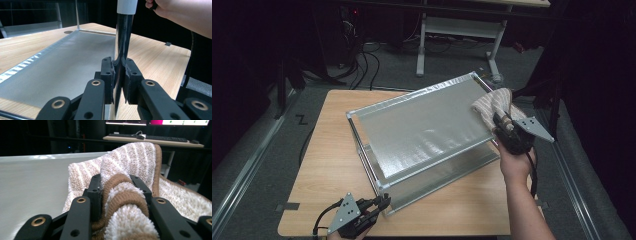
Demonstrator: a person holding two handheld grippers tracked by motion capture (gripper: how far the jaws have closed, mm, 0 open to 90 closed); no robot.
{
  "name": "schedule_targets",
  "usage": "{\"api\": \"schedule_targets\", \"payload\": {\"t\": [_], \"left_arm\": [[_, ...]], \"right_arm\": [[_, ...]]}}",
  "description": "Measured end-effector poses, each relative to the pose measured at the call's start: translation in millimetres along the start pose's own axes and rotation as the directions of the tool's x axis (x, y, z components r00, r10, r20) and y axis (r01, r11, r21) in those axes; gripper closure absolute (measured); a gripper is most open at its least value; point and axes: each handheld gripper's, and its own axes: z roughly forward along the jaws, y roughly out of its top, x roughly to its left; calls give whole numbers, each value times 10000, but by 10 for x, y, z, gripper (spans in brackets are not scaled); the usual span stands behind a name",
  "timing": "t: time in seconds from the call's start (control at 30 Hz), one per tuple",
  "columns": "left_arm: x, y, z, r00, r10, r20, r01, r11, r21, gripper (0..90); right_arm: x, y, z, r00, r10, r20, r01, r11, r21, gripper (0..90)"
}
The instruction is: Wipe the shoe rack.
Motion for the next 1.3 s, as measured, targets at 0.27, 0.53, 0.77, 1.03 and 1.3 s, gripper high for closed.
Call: {"api": "schedule_targets", "payload": {"t": [0.27,0.53,0.77,1.03,1.3], "left_arm": [[-28,9,23,9999,112,81,-112,9999,37,802],[-58,19,49,9995,232,194,-233,9997,75,803],[-72,21,58,9994,249,246,-251,9997,82,804],[-79,22,66,9992,297,273,-299,9995,72,804],[-90,24,71,9991,312,299,-315,9994,105,804]], "right_arm": [[464,-60,-173,9936,-123,-1123,94,9996,-260,669],[998,-107,-356,9750,-390,-2187,277,9981,-548,669],[1457,-158,-519,9517,-558,-3021,305,9957,-878,671],[1911,-224,-679,9311,-686,-3582,243,9917,-1266,670],[2193,-227,-796,8875,-773,-4542,218,9918,-1262,668]]}}
